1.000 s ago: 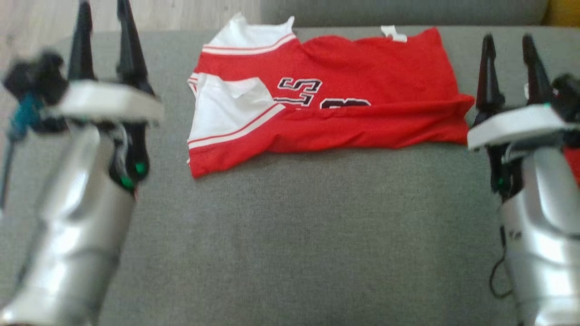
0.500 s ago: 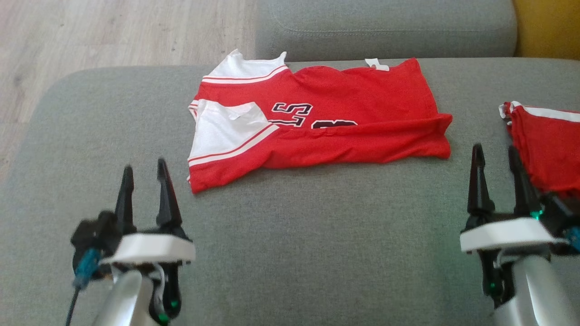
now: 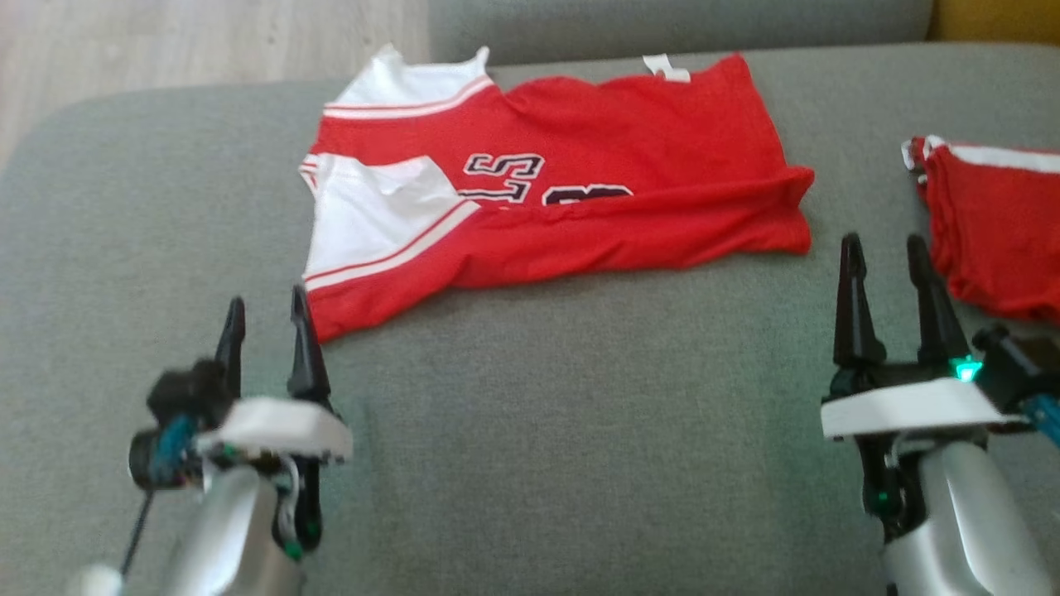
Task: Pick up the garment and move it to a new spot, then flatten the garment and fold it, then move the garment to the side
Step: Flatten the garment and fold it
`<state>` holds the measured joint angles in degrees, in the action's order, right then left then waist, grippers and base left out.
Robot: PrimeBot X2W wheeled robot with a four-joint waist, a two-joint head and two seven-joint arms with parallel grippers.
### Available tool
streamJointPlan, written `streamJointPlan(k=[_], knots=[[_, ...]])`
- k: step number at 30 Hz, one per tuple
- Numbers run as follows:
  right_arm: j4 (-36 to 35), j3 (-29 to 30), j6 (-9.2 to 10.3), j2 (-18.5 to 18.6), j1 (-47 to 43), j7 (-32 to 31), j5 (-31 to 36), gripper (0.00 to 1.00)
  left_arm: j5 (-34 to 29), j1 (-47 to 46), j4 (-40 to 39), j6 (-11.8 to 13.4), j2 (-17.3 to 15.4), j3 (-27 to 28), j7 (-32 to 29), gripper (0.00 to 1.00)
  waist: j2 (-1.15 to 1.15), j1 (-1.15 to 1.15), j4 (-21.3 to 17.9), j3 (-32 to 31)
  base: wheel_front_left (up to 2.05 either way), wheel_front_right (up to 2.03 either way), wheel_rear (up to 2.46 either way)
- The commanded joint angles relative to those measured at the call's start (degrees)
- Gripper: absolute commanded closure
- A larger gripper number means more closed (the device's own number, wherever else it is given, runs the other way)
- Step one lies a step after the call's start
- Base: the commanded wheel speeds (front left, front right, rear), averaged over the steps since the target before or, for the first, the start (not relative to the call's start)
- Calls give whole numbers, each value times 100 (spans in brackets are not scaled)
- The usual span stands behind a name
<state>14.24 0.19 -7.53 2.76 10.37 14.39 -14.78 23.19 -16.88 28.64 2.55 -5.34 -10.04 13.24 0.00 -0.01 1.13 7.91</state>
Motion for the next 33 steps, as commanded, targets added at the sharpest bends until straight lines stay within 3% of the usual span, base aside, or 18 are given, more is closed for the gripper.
streamJointPlan(k=[1,9,12,23,25,28,33], knots=[[-258,-214,4,12,265,61,-46,0,31,-479,111,30,-158,246,-158,0,0,1,-123,199,0,0,0],[-432,-437,4,12,434,61,-101,0,43,-1224,1246,-113,-378,123,-895,0,0,1,-342,516,0,0,0],[-313,-552,4,12,447,61,-213,0,214,-1382,1685,-318,-380,100,-1365,0,0,1,-425,575,0,0,0],[-341,-626,4,12,591,61,-333,0,296,-1626,2406,-466,-428,-42,-1900,0,0,1,-569,668,0,0,0],[-341,-591,4,12,613,61,-338,0,319,-1638,2463,-470,-432,-47,-1948,100,0,1,-574,652,0,0,0],[-311,-490,4,12,612,61,-309,0,292,-1663,2469,-483,-421,-98,-1859,100,0,1,-510,601,0,0,0],[0,-445,4,12,712,41,59,0,262,-1807,2116,-473,-415,-50,-1088,100,0,1,-335,531,0,0,0]])
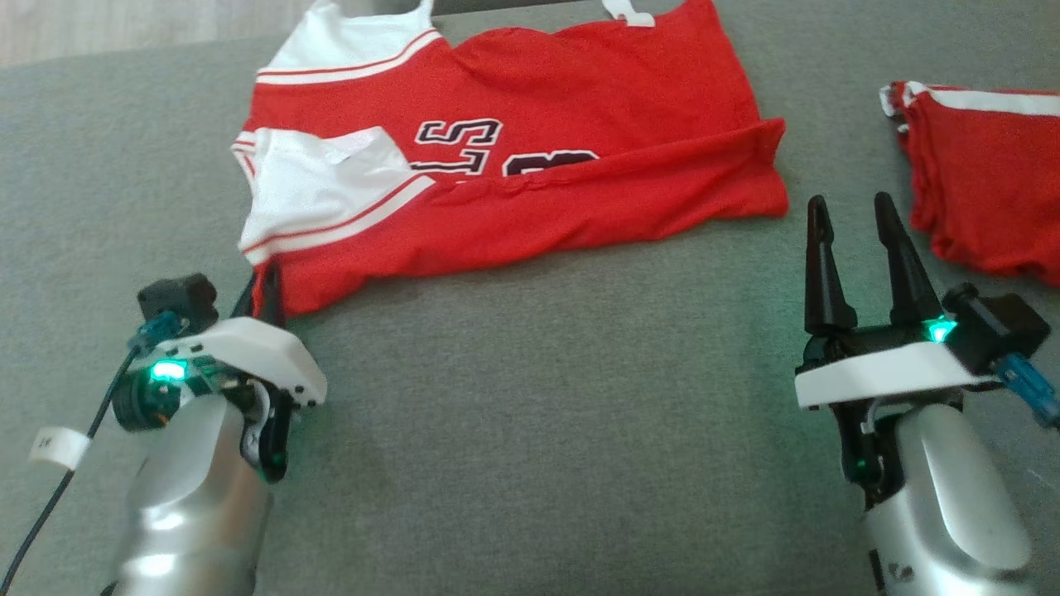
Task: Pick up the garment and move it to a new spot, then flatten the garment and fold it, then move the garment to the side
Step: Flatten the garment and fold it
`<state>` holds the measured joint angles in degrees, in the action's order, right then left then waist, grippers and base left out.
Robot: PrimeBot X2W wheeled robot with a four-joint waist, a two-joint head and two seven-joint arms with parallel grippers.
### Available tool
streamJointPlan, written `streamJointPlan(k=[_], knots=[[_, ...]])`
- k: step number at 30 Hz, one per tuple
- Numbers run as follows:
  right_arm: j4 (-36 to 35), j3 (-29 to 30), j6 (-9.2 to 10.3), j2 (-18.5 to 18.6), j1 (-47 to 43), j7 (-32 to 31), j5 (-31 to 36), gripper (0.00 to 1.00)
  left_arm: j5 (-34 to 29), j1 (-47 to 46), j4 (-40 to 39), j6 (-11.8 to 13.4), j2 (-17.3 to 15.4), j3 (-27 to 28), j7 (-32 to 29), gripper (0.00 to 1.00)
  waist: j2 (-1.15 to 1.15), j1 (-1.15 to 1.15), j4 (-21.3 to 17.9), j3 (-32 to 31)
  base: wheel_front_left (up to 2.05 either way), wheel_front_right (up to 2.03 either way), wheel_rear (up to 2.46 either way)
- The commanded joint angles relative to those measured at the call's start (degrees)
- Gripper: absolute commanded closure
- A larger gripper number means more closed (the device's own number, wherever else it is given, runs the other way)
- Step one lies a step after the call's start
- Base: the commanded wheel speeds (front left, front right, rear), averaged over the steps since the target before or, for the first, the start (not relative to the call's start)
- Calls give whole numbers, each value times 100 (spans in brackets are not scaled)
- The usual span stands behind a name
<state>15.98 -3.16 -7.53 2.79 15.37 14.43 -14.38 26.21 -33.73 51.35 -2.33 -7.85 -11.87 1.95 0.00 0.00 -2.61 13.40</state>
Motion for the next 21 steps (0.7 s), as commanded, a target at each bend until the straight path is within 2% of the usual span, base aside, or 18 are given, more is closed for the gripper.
streamJointPlan(k=[1,7,13,17,21], knots=[[-56,-58,4,9,288,-26,113,0,-62,-159,-248,5,-167,125,185,100,0,0,75,-19,0,0,0],[718,367,4,9,995,-821,544,0,-167,-395,-959,-194,-131,-38,796,100,0,0,292,42,0,0,0],[1797,829,4,9,1774,-1637,844,0,-269,-487,-1561,-251,-152,-224,834,100,0,0,443,129,0,0,0],[2556,1065,4,9,2153,-2084,1341,0,-276,-459,-1891,-294,-130,-352,786,100,0,0,518,186,0,0,0],[2990,1096,4,9,2382,-2280,1526,0,-244,-423,-2104,-341,-119,-447,744,100,0,0,572,252,0,0,0]])
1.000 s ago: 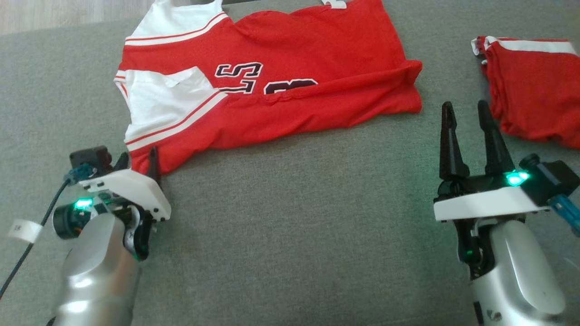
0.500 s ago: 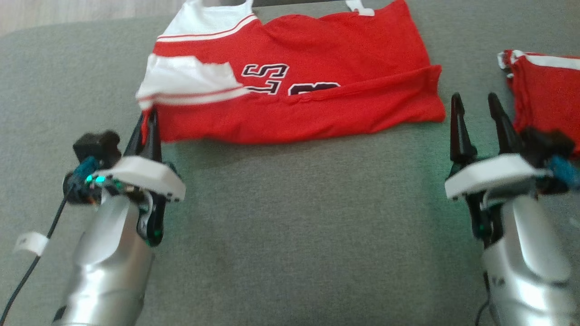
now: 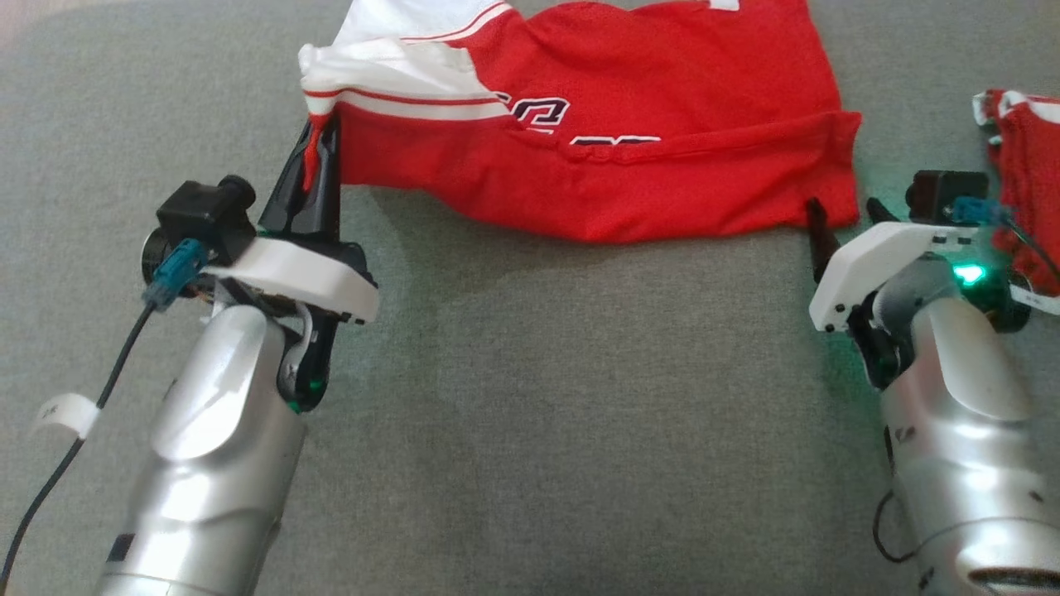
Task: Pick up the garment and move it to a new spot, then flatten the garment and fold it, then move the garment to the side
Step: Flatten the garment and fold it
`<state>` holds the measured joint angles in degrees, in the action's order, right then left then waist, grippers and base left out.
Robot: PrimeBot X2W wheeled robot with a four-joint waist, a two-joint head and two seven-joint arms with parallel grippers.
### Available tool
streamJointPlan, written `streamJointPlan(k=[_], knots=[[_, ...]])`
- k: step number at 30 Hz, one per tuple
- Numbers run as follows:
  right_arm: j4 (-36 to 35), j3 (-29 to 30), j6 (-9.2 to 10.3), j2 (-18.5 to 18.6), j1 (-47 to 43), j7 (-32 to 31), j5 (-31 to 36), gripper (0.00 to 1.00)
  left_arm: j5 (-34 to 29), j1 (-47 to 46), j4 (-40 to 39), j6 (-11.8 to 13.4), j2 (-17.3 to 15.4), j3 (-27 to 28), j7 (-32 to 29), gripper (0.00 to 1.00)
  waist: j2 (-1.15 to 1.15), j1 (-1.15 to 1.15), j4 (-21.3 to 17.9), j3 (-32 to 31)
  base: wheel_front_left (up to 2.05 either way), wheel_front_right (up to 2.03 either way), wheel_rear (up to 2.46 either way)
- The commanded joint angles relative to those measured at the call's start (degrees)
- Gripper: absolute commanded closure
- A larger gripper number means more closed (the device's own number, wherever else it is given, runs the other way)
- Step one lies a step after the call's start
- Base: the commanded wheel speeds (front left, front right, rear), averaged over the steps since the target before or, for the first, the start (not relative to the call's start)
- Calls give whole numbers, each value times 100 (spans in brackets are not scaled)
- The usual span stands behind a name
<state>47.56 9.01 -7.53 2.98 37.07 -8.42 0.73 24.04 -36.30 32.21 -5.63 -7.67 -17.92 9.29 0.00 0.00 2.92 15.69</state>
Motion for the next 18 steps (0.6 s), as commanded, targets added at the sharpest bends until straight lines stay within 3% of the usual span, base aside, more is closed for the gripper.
streamJointPlan(k=[1,4,5,6,7,18], knots=[[-35,-125,4,-10,279,-36,15,0,-21,-154,-244,-12,-136,148,2,100,0,0,30,36,0,0,0],[288,-149,4,-10,426,-142,159,2,-13,-109,-372,1,-149,122,-27,100,0,0,51,75,0,0,0],[380,-164,4,-10,469,-160,184,51,-13,-96,-401,3,-159,114,-37,100,0,0,56,85,0,0,0],[476,-188,4,-10,509,-185,177,67,-10,-85,-425,4,-168,106,-45,100,0,0,62,90,0,0,0],[565,-207,4,-10,544,-200,143,99,-7,-74,-442,4,-176,100,-54,100,0,0,68,90,0,0,0],[679,-127,4,-10,509,364,330,100,14,305,-168,135,-339,38,-284,100,0,0,-27,-323,0,0,0]])
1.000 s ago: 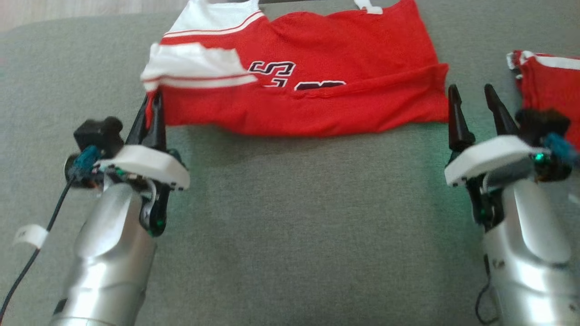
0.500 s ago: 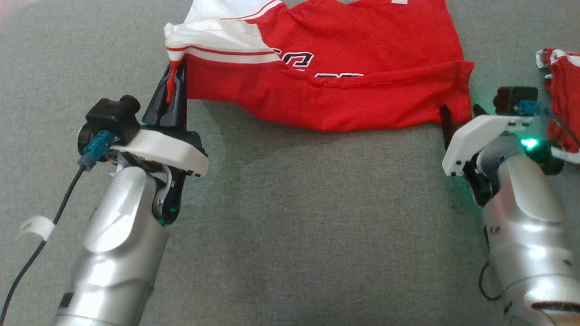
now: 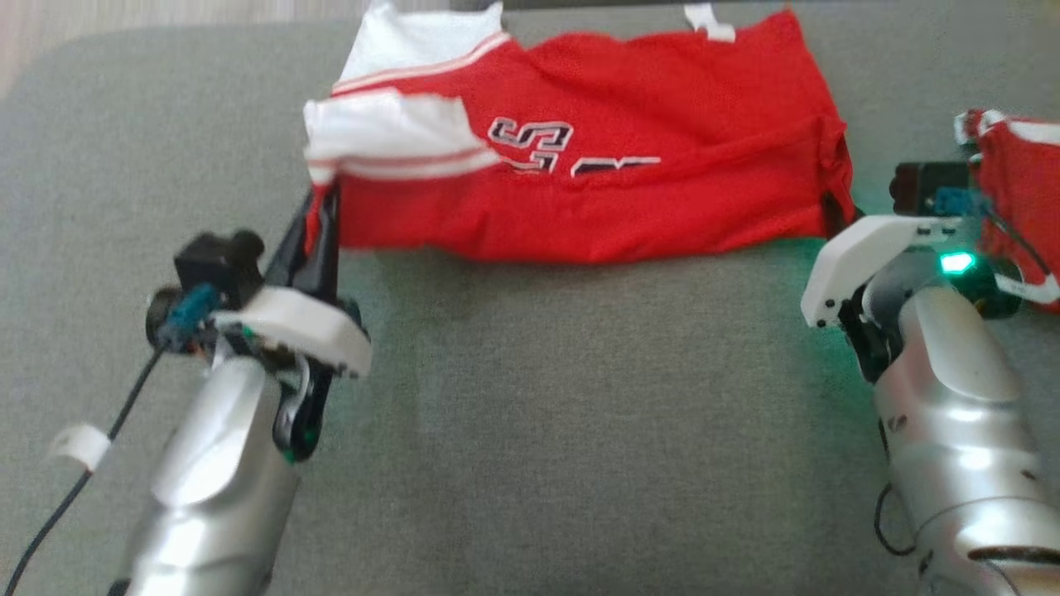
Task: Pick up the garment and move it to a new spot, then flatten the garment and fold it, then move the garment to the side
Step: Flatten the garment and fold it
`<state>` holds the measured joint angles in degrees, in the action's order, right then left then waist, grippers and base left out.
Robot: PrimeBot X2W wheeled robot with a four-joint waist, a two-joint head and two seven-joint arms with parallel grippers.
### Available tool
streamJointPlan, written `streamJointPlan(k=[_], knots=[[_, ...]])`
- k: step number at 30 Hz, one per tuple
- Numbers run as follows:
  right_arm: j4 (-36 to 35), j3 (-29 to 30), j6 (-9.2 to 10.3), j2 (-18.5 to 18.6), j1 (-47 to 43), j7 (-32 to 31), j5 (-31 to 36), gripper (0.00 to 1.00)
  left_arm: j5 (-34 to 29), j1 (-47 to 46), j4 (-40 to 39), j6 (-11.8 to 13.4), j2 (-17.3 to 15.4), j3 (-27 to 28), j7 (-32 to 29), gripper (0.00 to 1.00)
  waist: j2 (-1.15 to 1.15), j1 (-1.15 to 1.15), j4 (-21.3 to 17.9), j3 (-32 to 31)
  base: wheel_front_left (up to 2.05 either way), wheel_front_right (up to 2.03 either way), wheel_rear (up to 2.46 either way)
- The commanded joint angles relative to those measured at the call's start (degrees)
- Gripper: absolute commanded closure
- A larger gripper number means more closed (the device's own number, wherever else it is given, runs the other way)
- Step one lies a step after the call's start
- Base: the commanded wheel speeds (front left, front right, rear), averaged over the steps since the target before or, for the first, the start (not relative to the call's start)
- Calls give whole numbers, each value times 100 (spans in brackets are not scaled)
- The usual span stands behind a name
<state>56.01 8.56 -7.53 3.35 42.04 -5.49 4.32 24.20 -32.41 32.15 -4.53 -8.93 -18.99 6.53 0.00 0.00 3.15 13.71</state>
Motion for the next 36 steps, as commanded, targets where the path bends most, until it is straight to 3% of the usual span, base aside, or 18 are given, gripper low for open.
streamJointPlan(k=[1,10,16,24,31,32,33,34,35,36], knots=[[-188,-92,4,-47,-35,114,-79,100,-2,-19,-127,36,-234,133,-31,100,0,0,-71,-204,0,0,0],[-825,-153,4,-47,-952,80,-479,100,50,736,111,51,-372,-25,-273,100,0,0,-217,-1061,0,0,0],[-1912,-84,4,-47,-2194,-383,-800,100,154,1428,-18,4,-376,-279,-756,100,0,0,-214,-1516,0,0,0],[-3405,35,4,-47,-3425,-931,-992,100,110,1874,-547,140,-430,-519,-1242,100,0,0,-122,-1644,0,0,0],[-3984,59,4,-47,-3777,-1269,-1165,100,67,1966,-805,207,-509,-583,-1315,100,0,0,-130,-1587,0,0,0],[-4048,64,4,-47,-3810,-1294,-1179,62,57,1969,-844,211,-516,-585,-1268,100,0,0,-135,-1570,0,0,0],[-4105,96,4,-47,-3833,-1295,-1213,0,44,1968,-878,223,-519,-583,-1210,100,0,0,-144,-1551,0,0,0],[-4151,138,4,-47,-3847,-1282,-1249,0,27,1961,-907,234,-520,-583,-1144,82,0,0,-151,-1532,0,0,0],[-4198,165,4,-47,-3856,-1247,-1257,0,5,1947,-935,244,-518,-584,-1066,29,0,0,-157,-1515,0,0,0],[-4247,193,4,-47,-3860,-1186,-1263,0,-11,1930,-958,256,-511,-579,-984,0,0,0,-166,-1496,0,0,0]])
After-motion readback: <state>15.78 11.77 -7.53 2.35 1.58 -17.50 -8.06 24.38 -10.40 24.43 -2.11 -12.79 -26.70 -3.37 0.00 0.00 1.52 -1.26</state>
